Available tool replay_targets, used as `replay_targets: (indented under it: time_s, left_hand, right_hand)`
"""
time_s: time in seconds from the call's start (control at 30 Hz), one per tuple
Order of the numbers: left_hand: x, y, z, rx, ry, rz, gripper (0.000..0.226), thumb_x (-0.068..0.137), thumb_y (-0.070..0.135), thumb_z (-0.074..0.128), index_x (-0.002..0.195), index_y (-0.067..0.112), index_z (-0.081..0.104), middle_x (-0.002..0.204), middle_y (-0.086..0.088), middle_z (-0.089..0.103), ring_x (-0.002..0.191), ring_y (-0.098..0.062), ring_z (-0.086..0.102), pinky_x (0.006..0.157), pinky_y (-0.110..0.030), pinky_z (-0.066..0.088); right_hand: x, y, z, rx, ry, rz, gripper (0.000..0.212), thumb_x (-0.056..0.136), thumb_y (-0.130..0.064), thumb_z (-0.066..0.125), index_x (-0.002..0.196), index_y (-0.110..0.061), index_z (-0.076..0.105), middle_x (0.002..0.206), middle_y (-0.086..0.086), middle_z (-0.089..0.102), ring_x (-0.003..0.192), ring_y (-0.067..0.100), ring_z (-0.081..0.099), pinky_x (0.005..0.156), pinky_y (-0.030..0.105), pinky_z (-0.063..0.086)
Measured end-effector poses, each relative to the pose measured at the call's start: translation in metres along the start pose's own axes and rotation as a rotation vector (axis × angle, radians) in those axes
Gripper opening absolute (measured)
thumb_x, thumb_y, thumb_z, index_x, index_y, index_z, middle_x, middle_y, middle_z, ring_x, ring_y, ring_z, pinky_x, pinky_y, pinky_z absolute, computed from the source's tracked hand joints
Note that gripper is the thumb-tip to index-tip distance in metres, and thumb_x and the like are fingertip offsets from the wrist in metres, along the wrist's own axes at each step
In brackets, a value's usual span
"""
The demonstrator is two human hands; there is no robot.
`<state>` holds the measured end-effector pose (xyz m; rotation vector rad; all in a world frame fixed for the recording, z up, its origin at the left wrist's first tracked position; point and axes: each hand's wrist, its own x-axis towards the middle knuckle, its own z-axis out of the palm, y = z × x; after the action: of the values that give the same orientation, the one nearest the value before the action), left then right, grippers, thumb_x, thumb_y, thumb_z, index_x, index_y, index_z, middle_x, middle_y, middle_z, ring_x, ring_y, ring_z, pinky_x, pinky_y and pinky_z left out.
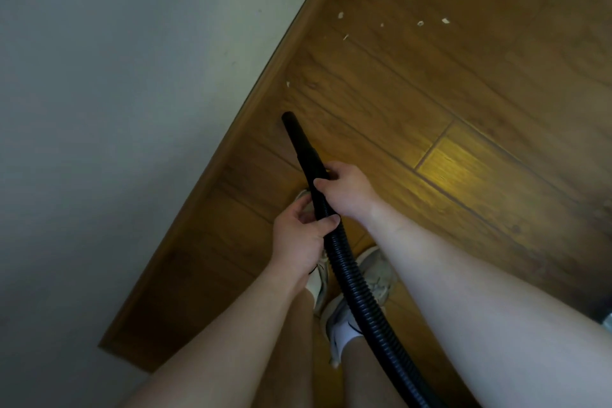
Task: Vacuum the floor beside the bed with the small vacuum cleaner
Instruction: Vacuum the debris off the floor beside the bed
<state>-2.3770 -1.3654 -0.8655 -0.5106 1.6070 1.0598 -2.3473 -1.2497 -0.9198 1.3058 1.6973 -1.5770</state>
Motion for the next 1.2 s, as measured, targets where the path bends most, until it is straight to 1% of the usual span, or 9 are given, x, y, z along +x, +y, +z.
replay_targets:
  time_s: [0.1,0.27,0.4,0.47,0.63,0.77,0.93,1.13,1.2]
  left_hand:
    - [0.005,0.011,-0.002,0.015,-0.006,0.017,0.054,0.088,-0.002,0.073,0.136,0.020,0.061,0.105,0.002,0.079,0.096,-0.010,0.075,0.083,-0.027,0.060]
    - [0.015,0.032,0.001,0.054,-0.016,0.031,0.046,0.088,-0.003,0.073,0.120,0.029,0.064,0.103,0.002,0.079,0.095,-0.011,0.075,0.080,-0.027,0.059]
    - [0.022,0.046,0.003,0.091,-0.012,0.043,0.047,0.086,0.000,0.076,0.116,0.034,0.062,0.104,0.000,0.079,0.098,-0.014,0.075,0.083,-0.030,0.059]
    - [0.023,0.052,0.003,0.104,-0.019,0.040,0.047,0.086,0.001,0.076,0.116,0.034,0.062,0.102,0.000,0.079,0.096,-0.014,0.075,0.083,-0.031,0.059]
    - [0.028,0.068,0.016,0.132,-0.070,0.035,0.049,0.087,0.001,0.075,0.123,0.030,0.061,0.100,0.001,0.080,0.094,-0.013,0.076,0.082,-0.032,0.059]
    - [0.034,0.078,0.038,0.165,-0.103,0.024,0.047,0.086,0.004,0.077,0.118,0.034,0.063,0.099,0.003,0.080,0.095,-0.015,0.076,0.091,-0.041,0.059]
    - [0.038,0.090,0.067,0.148,-0.124,0.014,0.056,0.086,0.003,0.077,0.135,0.024,0.059,0.102,0.002,0.079,0.096,-0.016,0.076,0.095,-0.044,0.058]
    - [0.044,0.102,0.093,0.124,-0.112,0.019,0.057,0.085,-0.002,0.075,0.134,0.022,0.059,0.100,-0.001,0.079,0.091,-0.013,0.076,0.082,-0.032,0.062]
    - [0.046,0.105,0.101,0.119,-0.109,0.019,0.058,0.085,-0.002,0.075,0.134,0.022,0.057,0.102,-0.004,0.079,0.091,-0.014,0.076,0.079,-0.031,0.062]
  right_hand:
    - [0.007,-0.008,-0.001,0.032,0.022,0.007,0.033,0.096,-0.022,0.058,0.129,-0.018,0.063,0.097,-0.002,0.069,0.077,0.010,0.065,0.062,0.021,0.052]
    - [0.018,-0.021,-0.010,0.047,0.074,0.011,0.033,0.096,-0.024,0.058,0.129,-0.017,0.063,0.099,0.000,0.070,0.083,0.016,0.066,0.059,0.020,0.049]
    - [0.025,-0.031,-0.015,0.106,0.073,0.025,0.031,0.096,-0.023,0.058,0.126,-0.019,0.065,0.100,0.002,0.073,0.088,0.020,0.070,0.079,0.037,0.060]
    - [0.027,-0.035,-0.018,0.117,0.087,0.026,0.031,0.096,-0.023,0.058,0.126,-0.019,0.065,0.101,0.003,0.073,0.089,0.020,0.070,0.080,0.037,0.059]
    - [0.029,-0.040,-0.036,0.132,0.134,0.048,0.030,0.097,-0.023,0.057,0.126,-0.018,0.064,0.105,0.003,0.072,0.093,0.022,0.069,0.081,0.037,0.058]
    - [0.033,-0.038,-0.065,0.141,0.151,0.081,0.027,0.096,-0.020,0.057,0.121,-0.016,0.066,0.097,0.003,0.070,0.089,0.023,0.068,0.075,0.033,0.056]
    - [0.039,-0.035,-0.094,0.188,0.177,0.106,0.029,0.096,-0.019,0.057,0.123,-0.013,0.065,0.098,0.002,0.068,0.091,0.022,0.067,0.074,0.028,0.051]
    - [0.048,-0.034,-0.117,0.218,0.188,0.086,0.032,0.095,-0.019,0.055,0.125,-0.014,0.065,0.106,0.007,0.072,0.093,0.024,0.068,0.085,0.040,0.058]
    - [0.053,-0.035,-0.125,0.229,0.185,0.081,0.032,0.095,-0.019,0.055,0.126,-0.015,0.064,0.107,0.007,0.072,0.093,0.024,0.068,0.084,0.038,0.058]
